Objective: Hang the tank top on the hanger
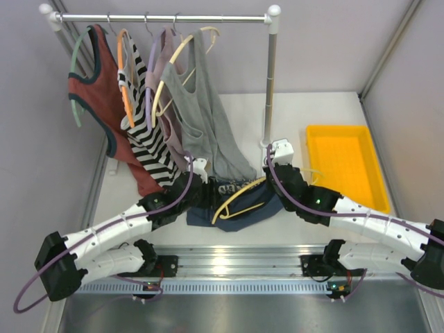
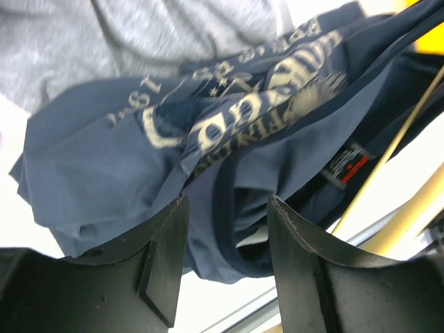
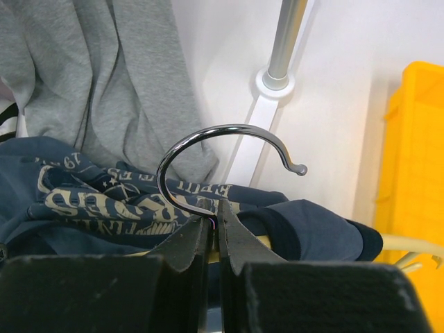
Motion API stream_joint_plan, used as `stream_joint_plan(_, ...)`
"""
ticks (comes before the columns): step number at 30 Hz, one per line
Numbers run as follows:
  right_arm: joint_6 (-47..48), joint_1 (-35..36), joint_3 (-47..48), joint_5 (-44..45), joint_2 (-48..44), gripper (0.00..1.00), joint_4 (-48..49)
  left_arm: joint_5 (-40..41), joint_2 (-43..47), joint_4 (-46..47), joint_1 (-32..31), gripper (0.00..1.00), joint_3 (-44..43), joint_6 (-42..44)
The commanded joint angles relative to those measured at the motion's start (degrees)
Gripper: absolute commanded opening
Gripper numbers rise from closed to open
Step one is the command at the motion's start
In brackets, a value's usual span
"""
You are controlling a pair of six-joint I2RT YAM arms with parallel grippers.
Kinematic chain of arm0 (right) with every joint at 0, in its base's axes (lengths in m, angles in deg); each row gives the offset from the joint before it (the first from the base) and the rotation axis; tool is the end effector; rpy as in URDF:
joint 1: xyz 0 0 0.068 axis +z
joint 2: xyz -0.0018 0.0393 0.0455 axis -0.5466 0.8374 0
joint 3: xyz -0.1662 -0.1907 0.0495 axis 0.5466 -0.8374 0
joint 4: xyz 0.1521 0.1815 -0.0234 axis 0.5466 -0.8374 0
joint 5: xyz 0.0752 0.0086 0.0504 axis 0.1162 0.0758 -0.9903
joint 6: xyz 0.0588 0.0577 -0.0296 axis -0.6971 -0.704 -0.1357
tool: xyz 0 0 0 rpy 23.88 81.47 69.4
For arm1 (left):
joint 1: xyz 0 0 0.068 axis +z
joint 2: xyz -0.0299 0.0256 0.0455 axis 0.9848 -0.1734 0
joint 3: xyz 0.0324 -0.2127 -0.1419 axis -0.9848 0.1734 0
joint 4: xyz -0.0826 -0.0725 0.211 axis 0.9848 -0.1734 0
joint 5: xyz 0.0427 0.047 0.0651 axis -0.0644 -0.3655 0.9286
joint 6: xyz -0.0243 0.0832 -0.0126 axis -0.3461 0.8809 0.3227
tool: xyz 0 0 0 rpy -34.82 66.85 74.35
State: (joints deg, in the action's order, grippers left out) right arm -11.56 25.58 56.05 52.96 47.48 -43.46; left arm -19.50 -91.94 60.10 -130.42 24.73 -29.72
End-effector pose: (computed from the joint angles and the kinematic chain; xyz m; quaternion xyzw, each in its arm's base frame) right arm 0.1669 0.1768 0.2769 -0.1155 0.8110 0.0641 0.5700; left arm 0.1607 -0.1730 0.2181 0.0988 0.8781 -0.2464 0.3980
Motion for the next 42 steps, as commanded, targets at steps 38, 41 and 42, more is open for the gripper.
stream_joint_plan(38,-3.50,-0.36,0.13,11.46,2.19,0.00,1.65,-6.13,1.46,-6.66,-0.21,0.00,2.38,-3.94)
stream_joint_plan(41,-3.94,-0.62,0.56,11.81,2.36,0.00,0.95,-6.22,1.90,-7.19,-0.12,0.00,2.82,-4.03)
stream_joint_plan(42,-4.03,-0.71,0.56,11.81,2.37,0.00,0.86,-6.31,1.99,-7.27,-0.21,0.00,2.74,-3.94)
